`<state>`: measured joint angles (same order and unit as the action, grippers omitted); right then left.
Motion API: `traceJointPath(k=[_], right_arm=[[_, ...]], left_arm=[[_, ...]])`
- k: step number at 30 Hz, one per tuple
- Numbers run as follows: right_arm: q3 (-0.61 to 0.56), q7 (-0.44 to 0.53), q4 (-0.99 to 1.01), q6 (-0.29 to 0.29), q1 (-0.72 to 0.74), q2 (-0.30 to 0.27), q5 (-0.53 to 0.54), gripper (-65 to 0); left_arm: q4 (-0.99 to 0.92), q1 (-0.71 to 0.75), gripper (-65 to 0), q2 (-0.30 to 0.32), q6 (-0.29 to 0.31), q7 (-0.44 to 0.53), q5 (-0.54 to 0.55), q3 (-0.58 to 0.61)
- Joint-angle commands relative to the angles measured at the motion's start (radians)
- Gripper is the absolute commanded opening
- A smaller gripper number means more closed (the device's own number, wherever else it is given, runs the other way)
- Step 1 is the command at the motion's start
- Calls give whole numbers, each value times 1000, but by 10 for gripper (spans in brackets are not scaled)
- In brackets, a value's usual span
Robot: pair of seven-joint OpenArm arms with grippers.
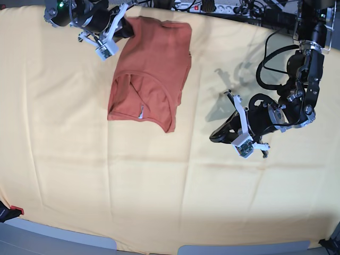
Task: Fold the T-shirt properly
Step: 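Release the bundle and withdraw the left gripper from it, then press the bundle's sides with both grippers to square it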
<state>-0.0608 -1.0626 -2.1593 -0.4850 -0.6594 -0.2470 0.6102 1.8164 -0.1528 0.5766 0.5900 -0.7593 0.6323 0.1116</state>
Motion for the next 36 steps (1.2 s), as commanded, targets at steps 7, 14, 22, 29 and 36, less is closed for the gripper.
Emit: traceJointPath(k=[7,14,22,29,36], right_arm=[[2,48,-54,-51,69,-3,-119,-650],[2,76,-66,-49,224,-3,-171,-650],[16,98,-66,-60,333,-6,-165,-650],[16,129,-62,-161,339,-6,-82,-650],[16,143,3,-166,381,-6,-86,-650]], left_arm=[[14,-19,-650,13,71,-5,136,-9],[14,9,-650,8,108,-141,430,-9],[14,115,-650,-7,108,-163,490,-8],[36,190,-650,-71,108,-167,540,-7],[86,192,-650,-111,108,-192,478,57]])
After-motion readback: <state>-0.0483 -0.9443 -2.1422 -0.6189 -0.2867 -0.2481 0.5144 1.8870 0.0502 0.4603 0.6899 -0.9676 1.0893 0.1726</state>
